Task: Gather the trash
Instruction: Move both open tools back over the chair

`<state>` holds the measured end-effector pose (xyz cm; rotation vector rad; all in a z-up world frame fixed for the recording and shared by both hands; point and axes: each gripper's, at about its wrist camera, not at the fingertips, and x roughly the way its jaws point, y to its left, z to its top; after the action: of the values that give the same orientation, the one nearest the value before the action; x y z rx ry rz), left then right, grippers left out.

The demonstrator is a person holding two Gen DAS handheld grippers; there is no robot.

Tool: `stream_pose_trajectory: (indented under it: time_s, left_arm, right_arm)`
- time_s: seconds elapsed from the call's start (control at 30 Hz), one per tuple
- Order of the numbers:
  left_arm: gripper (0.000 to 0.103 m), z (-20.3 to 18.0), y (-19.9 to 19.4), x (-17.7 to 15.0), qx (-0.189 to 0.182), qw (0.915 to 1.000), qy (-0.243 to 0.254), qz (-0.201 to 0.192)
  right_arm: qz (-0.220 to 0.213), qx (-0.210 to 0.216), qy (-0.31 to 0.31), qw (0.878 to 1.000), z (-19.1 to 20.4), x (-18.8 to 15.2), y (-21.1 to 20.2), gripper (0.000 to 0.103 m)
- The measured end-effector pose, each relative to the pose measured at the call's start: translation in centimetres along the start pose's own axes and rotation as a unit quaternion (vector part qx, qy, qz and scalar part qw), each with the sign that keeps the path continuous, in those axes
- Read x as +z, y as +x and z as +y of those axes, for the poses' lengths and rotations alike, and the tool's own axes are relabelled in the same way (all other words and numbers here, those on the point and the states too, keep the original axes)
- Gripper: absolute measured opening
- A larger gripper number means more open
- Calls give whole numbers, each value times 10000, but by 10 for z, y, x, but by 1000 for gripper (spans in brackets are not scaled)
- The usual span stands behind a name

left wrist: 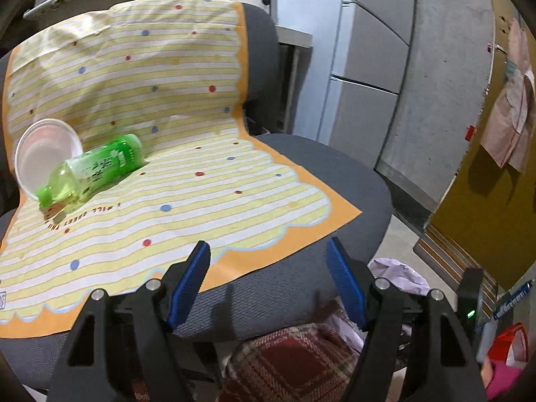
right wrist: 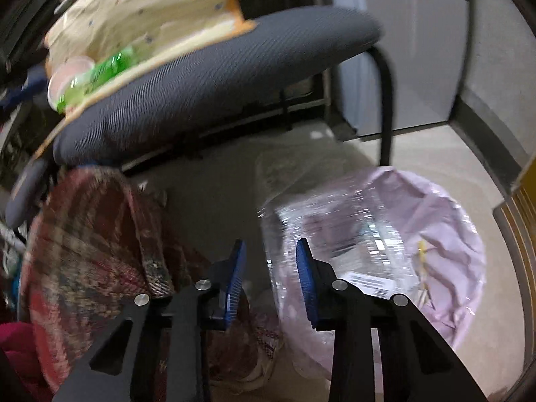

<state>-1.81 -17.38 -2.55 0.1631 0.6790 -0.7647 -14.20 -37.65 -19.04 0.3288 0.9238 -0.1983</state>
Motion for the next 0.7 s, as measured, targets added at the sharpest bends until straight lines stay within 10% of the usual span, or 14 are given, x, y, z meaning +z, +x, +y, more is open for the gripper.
stream_pose_trajectory:
  time_s: [0.47, 0.7]
  left_arm:
    - [69, 8, 0, -2, 28, 9999, -139, 43]
    - [69, 10, 1, -2, 114, 9998, -127, 69]
  right_arm:
    - [742, -1321, -543, 9870, -21, -20, 23, 2]
    - [230, -894, 479, 9946, -63, -3, -27, 34]
